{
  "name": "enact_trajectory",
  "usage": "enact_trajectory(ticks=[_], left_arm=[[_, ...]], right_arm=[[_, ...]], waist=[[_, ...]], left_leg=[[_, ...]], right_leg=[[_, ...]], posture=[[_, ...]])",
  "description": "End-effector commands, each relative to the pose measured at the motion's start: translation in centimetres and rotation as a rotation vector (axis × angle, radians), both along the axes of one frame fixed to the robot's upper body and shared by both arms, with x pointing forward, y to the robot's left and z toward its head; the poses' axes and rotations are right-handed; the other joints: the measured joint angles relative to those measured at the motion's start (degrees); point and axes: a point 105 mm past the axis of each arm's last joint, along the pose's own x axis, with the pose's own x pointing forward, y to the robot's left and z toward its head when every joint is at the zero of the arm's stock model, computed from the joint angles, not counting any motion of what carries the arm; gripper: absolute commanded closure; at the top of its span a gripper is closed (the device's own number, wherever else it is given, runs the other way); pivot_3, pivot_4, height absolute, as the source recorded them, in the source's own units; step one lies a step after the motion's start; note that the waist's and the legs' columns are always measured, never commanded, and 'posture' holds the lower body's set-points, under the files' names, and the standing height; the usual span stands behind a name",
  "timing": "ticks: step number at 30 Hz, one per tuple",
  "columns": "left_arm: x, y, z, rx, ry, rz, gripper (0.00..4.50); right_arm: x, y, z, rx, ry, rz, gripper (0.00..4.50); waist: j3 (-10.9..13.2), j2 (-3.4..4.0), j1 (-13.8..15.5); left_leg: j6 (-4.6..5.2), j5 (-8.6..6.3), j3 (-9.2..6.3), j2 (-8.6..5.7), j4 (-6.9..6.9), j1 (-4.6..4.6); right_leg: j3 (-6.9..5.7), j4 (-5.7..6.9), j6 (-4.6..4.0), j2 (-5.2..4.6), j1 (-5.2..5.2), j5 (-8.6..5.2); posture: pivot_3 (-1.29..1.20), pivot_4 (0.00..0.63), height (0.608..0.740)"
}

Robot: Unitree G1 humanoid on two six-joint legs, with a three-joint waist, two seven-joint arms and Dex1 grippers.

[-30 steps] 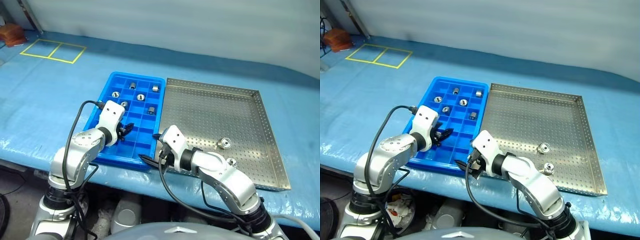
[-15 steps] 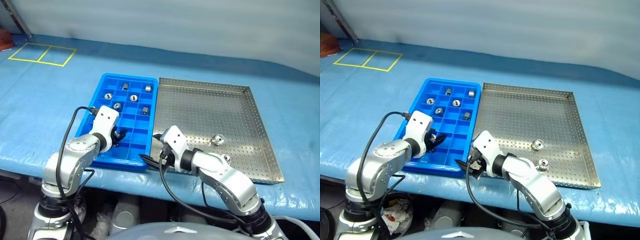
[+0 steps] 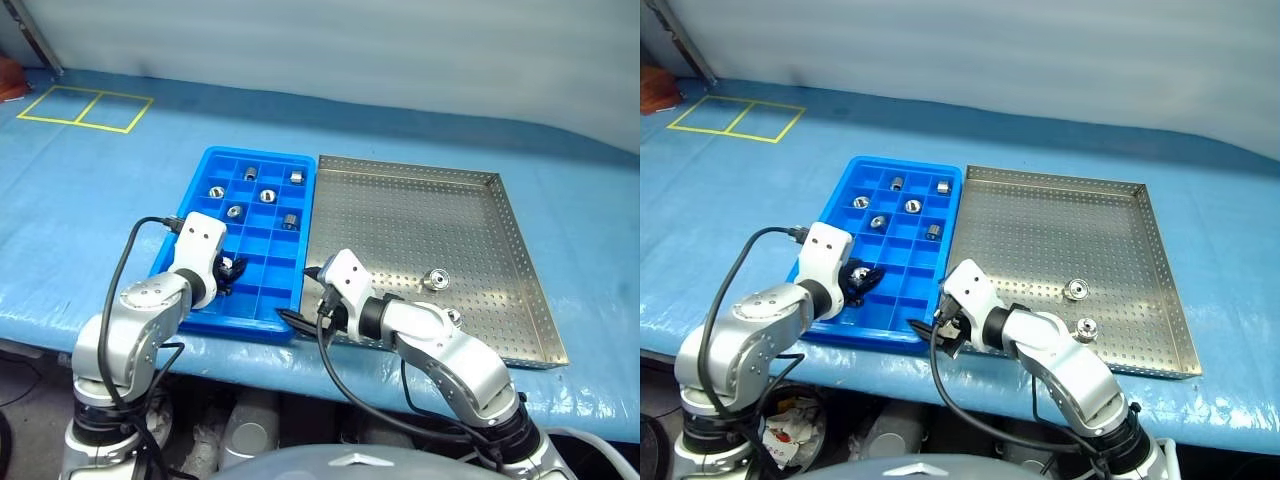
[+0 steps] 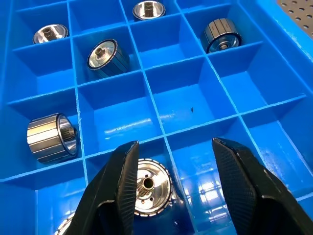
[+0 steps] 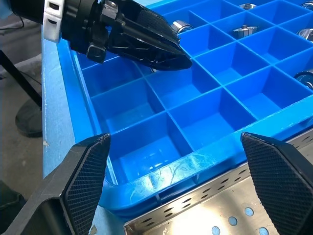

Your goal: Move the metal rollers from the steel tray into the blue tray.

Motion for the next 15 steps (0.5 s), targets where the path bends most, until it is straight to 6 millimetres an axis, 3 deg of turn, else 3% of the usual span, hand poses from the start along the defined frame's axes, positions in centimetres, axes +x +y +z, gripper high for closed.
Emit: enact_trajectory(ticks=[1,15], left_arm=[[-0.7,1.1,0.0,-0.002,-0.001,0.073,1.93],[-2.4,3.5,0.1,0.007,-0.008,0.196,1.93]], right_arm=[[0.1,0.1,0.9,0.024,-0.032,0.011,0.0],[0.3,-0.1,0.4,0.0,-0.013,0.026,0.0]], waist=[[0.0,0.0,0.0],[0.0,0.0,0.1]], left_leg=[[0.0,0.0,0.0,0.0,0.0,0.0],[-0.01,0.0,-0.06,0.06,-0.06,0.36]], right_leg=[[0.0,0.0,0.0,0.0,0.0,0.0],[0.02,0.61,-0.39,0.09,-0.03,-0.29]], posture=[[0.38,0.15,0.74],[0.43,0.15,0.74]])
